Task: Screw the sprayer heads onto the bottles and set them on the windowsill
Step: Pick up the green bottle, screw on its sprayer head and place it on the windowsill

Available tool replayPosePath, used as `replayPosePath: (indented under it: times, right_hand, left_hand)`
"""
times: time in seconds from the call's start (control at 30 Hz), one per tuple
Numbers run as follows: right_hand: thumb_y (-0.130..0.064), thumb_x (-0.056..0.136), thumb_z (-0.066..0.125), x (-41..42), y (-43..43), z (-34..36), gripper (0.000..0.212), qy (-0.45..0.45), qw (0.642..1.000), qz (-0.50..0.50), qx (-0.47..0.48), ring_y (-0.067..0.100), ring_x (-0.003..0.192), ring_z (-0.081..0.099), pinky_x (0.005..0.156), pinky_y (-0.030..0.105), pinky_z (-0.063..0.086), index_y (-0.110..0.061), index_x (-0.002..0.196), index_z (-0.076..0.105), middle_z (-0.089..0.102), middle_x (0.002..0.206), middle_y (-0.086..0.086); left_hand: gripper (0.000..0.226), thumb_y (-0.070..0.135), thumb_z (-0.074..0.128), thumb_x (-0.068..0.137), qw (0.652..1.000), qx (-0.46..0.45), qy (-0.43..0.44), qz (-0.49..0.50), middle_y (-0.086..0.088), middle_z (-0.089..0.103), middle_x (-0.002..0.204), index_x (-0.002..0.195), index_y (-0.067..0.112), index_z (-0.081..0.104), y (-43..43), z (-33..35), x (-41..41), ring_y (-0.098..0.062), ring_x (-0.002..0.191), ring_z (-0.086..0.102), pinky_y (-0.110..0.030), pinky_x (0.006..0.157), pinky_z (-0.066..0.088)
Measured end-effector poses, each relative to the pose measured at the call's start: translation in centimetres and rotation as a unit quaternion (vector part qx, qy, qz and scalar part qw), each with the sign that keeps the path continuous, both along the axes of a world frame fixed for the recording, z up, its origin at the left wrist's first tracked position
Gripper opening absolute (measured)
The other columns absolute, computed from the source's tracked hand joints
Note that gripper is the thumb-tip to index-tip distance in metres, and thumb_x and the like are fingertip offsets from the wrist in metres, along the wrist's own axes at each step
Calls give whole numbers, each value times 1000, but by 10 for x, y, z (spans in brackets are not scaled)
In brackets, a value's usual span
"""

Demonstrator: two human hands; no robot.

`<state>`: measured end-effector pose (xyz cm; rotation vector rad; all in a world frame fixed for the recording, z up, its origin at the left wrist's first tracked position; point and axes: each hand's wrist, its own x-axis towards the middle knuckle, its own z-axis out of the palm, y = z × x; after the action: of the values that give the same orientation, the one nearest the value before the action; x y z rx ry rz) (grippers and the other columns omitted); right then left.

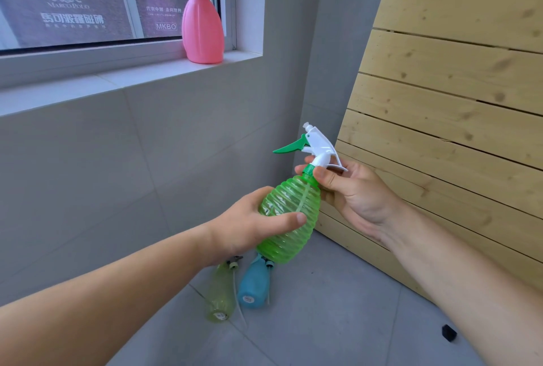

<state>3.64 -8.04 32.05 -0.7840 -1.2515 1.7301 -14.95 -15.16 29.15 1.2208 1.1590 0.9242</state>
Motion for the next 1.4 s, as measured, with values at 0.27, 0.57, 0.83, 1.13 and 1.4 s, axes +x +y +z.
replayPosePath:
  times: [0.27, 0.57, 0.83, 1.13, 1.4]
  right_hand:
    - [-11, 78, 68, -5, 4, -10, 20, -23, 998, -54, 25, 22, 91, 70, 89, 35, 57, -7, 98, 69, 76, 91, 11]
    - [-18, 77, 69, -6, 5, -9, 35, -5, 998, -62, 18, 23, 93, 70, 85, 36, 56, -2, 109, 67, 75, 102, 13]
    - [-21, 98, 53, -34, -16, 3, 31, -178, 968, -17, 173, 11, 101, 71, 85, 35, 55, -37, 124, 59, 77, 106, -7]
    - [-15, 98, 53, -117, 18, 54, 52, -176, 948, -8, 266, 12, 99, 72, 80, 22, 54, -37, 144, 43, 71, 120, -6]
    - [-22, 97, 54, -220, 69, 128, 50, -157, 931, -19, 328, 10, 114, 63, 98, 38, 52, -45, 139, 42, 61, 131, -4]
  left_hand:
    - [42, 36, 87, 76, 985, 63, 139, 76, 8, 72, 82, 103, 18, 61, 4, 0, 7, -6, 71, 68, -25, 65, 56]
    - [49, 42, 87, 75, 983, 76, 141, 95, 6, 75, 95, 111, 24, 60, 8, 2, 6, -9, 83, 73, -29, 71, 61]
    - [30, 42, 64, 96, 977, 125, -9, 171, 6, 70, 116, 122, 36, 49, 15, 27, -14, 1, 95, 69, -20, 77, 59]
    - [39, 19, 41, 109, 959, 195, 42, 202, 1, 63, 131, 148, 24, 40, 25, 78, -84, 6, 109, 63, -4, 82, 48]
    - [38, 25, 60, 101, 929, 204, 81, 297, -3, 75, 109, 138, 25, 53, 65, 159, -168, -15, 93, 73, -28, 89, 57]
